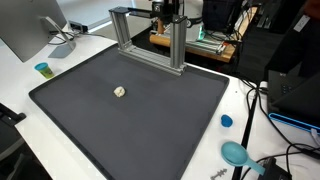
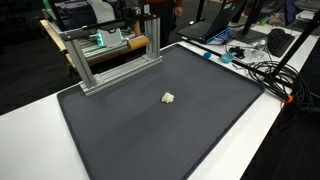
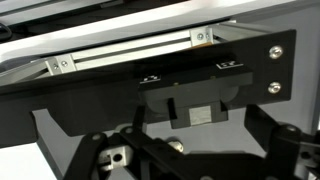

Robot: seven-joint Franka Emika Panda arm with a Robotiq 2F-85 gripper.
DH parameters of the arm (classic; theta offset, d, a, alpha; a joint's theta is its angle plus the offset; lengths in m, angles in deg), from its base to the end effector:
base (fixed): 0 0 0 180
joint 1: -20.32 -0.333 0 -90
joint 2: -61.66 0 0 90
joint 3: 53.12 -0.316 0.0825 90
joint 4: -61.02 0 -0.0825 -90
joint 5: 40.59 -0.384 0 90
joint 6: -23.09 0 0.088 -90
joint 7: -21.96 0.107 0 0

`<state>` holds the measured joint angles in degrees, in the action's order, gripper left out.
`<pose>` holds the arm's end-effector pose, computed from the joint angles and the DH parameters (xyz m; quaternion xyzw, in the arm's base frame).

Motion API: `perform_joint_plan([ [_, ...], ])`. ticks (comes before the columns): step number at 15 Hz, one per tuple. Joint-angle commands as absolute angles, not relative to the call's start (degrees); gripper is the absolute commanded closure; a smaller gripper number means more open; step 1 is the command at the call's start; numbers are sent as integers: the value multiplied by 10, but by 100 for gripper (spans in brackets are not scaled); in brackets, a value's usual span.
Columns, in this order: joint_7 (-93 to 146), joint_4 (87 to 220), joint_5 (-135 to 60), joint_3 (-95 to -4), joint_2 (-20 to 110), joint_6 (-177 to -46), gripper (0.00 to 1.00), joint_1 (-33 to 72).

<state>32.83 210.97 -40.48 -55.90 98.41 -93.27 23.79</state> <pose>0.3563 -0.0042 0.4579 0.9940 -0.1047 0.0285 0.0130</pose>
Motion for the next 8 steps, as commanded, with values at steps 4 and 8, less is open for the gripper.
perform_joint_plan([
  [4, 289, 2127, -415, -544, 986, -954, 0, 224],
  [8, 290, 2144, -425, -543, 993, -963, 2, 220],
])
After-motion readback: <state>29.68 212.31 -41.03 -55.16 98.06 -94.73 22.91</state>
